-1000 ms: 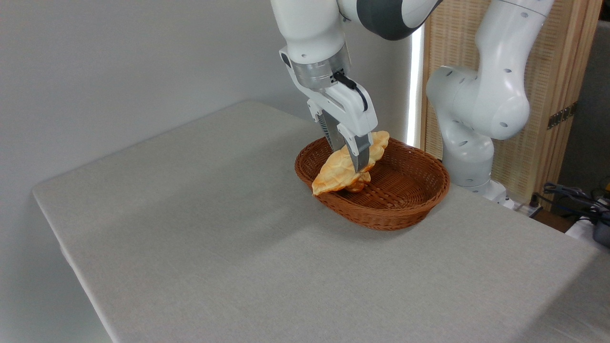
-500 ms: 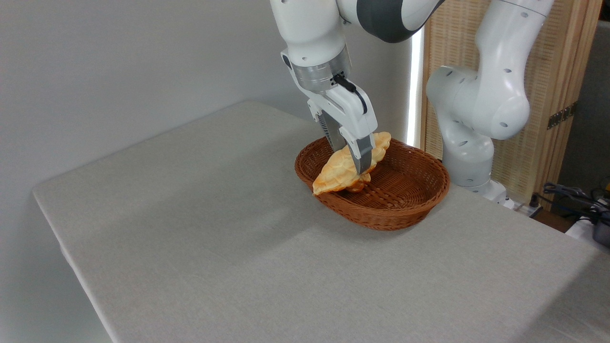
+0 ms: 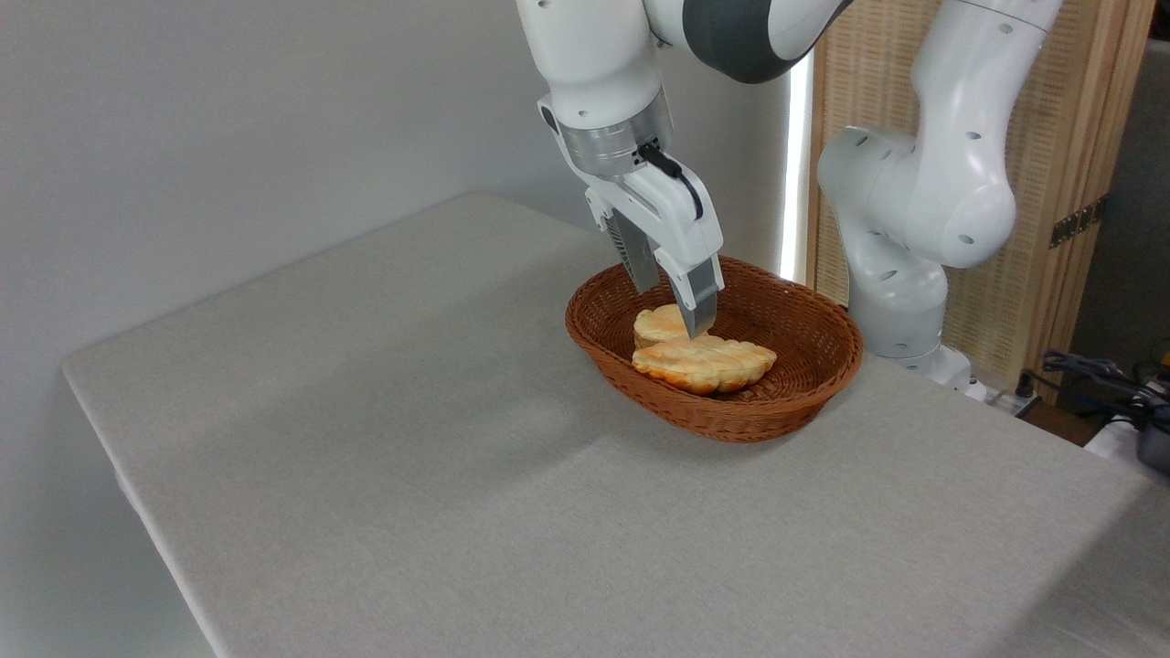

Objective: Put bread into the basket

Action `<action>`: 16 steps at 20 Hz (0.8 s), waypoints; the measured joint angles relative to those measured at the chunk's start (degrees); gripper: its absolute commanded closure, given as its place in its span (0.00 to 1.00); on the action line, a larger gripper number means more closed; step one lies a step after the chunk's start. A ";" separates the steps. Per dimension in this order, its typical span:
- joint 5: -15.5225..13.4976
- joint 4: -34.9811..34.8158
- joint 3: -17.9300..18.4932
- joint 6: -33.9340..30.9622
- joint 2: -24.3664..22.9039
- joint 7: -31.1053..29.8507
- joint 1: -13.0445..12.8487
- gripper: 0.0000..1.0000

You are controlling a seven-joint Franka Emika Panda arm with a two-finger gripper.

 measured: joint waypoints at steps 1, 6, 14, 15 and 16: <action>0.00 0.09 0.00 0.26 0.00 0.00 0.00 0.00; -0.01 2.30 -0.10 4.93 0.08 0.00 -0.27 0.00; -0.35 8.89 -1.39 13.28 4.44 -4.06 -0.87 0.00; -0.84 10.62 -1.56 13.98 5.77 -5.10 -0.91 0.00; -1.02 11.61 -1.68 14.20 6.52 -5.57 -0.93 0.00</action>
